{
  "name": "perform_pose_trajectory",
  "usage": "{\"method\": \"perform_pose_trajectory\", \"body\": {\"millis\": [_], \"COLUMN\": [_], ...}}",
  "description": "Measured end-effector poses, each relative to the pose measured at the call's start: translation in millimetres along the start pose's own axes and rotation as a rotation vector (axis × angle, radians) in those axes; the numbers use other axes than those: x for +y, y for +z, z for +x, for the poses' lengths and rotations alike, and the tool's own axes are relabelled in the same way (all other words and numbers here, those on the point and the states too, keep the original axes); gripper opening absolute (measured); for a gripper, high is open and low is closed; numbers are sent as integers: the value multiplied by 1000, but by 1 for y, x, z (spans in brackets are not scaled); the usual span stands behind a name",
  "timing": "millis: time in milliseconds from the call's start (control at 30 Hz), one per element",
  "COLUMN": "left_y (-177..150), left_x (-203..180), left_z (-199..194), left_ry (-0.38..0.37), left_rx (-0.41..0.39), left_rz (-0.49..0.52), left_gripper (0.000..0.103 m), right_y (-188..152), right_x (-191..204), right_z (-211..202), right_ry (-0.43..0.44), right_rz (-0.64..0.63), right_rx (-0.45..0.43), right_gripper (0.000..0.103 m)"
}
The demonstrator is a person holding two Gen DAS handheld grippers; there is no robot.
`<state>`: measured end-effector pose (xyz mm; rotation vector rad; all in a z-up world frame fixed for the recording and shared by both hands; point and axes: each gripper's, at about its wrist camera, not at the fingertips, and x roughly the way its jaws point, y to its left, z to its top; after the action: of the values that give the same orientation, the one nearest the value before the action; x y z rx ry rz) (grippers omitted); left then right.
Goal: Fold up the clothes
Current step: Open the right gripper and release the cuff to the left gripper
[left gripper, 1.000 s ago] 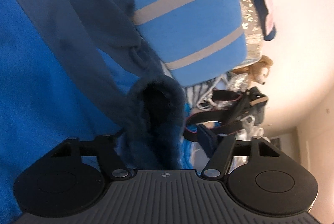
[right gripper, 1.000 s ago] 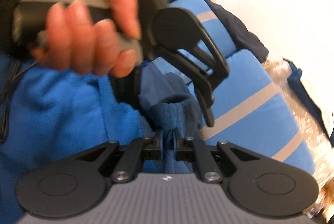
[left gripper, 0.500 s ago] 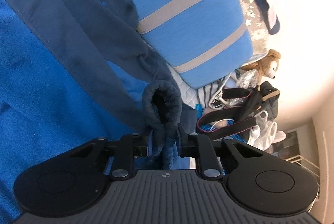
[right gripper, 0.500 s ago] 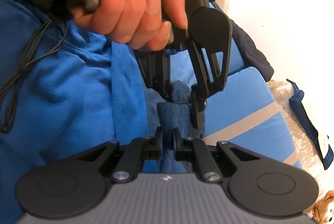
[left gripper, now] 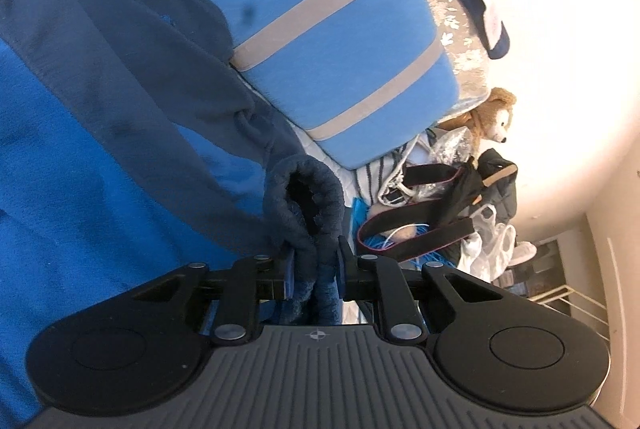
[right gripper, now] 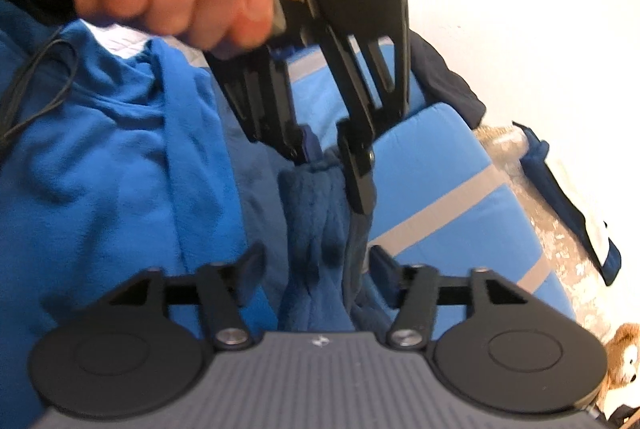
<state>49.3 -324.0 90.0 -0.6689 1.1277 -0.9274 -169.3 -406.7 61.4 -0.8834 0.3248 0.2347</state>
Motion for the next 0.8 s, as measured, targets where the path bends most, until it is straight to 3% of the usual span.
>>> {"method": "perform_pose_trajectory", "body": {"millis": [267, 600, 800], "left_y": [9, 28, 46], "left_x": [-26, -65, -80], "left_z": [-11, -58, -89], "left_ry": [-68, -98, -98], "left_rx": [-11, -124, -205], "left_rz": [67, 186, 203], "left_gripper": [18, 17, 17], "right_y": [-19, -68, -97], "right_x": [-13, -57, -76], "right_z": [26, 51, 61], "right_ry": [-109, -317, -358], "right_rz": [58, 268, 364], "right_rx": [104, 238, 304], "right_gripper": [83, 90, 91]}}
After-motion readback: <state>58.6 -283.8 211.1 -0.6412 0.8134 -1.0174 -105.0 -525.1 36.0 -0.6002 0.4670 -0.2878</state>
